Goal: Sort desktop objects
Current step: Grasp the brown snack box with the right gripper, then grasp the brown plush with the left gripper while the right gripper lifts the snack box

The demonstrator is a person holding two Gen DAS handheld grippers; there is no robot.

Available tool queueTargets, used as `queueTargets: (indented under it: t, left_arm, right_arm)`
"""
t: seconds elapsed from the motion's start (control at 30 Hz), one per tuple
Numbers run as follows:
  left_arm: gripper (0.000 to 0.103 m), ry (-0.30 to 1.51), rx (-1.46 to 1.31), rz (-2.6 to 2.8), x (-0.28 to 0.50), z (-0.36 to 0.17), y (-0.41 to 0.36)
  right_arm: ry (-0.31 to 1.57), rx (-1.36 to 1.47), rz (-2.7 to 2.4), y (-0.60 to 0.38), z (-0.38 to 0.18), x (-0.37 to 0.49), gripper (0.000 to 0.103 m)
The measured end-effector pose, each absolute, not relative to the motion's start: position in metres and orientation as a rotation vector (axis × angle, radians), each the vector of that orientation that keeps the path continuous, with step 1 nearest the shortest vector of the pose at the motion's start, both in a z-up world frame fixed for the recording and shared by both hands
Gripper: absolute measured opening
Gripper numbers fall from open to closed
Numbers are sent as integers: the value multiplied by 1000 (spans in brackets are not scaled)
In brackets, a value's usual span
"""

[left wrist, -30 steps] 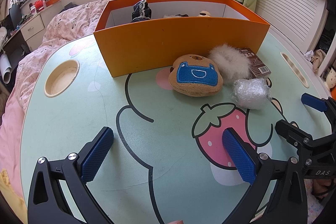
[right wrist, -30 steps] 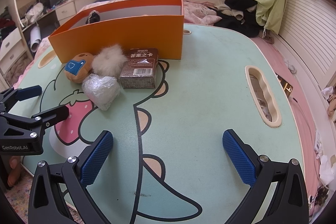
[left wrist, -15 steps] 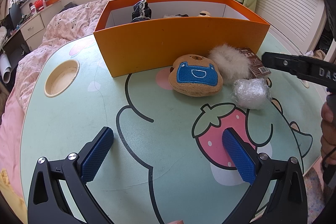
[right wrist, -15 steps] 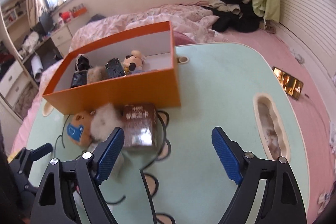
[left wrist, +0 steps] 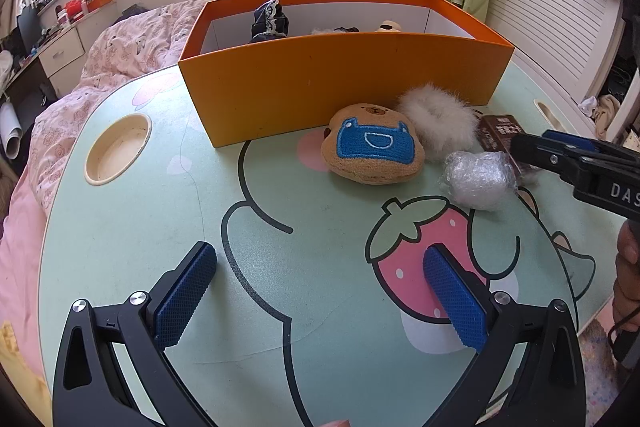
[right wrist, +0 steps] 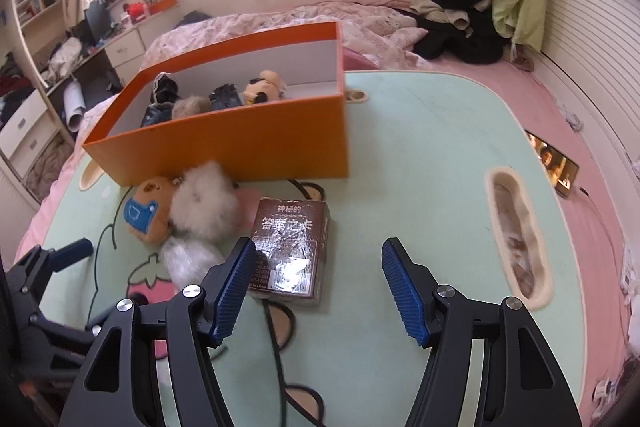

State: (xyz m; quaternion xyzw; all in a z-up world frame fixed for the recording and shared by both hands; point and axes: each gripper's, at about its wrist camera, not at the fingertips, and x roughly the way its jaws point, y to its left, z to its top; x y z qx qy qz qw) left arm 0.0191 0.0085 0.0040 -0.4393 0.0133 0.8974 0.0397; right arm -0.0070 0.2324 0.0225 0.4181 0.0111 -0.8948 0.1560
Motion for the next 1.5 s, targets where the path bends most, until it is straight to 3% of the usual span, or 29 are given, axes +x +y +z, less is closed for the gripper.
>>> queueTargets:
  t: [0.17, 0.3, 0.4, 0.47, 0.53, 0.57, 0.87, 1.03, 1.23, 1.4, 1.5]
  left_arm:
    - [103, 42, -1346, 2751, 19, 4, 8]
    - [103, 41, -1346, 2750, 19, 4, 8]
    - [103, 41, -1346, 2750, 19, 4, 8]
    - [103, 46, -1345, 2752, 19, 4, 9]
    - [103, 43, -1346, 2751, 19, 4, 9]
    - [103, 41, -1346, 2751, 19, 4, 9]
    - [103, 44, -1349, 2749, 18, 5, 10]
    - [103, 31, -1358, 2741, 14, 6, 8]
    - [103, -109, -1284, 2736, 1, 25, -4]
    - [102, -67, -1257, 2715, -21, 33, 6]
    - [86, -35, -1280, 2695, -35, 30, 13]
  right_arm:
    - [8, 1130, -2608, 245, 28, 7, 66]
    - [-7, 1108, -2623, 237, 29, 2, 77]
    - [61, 1168, -2603, 223, 14, -3, 77]
    - [201, 1143, -2636, 212, 5, 2, 78]
    - [220, 1129, -2615, 209, 3, 4, 66]
    - [218, 1126, -2619, 210, 2, 4, 65]
    - [38, 1104, -2658, 240, -5, 3, 65]
    - [60, 1106, -2665, 237, -2, 4, 65]
    - [59, 1105, -2664, 237, -2, 4, 65]
    - [56, 1105, -2663, 237, -1, 4, 65]
    - [55, 1104, -2663, 234, -1, 7, 65]
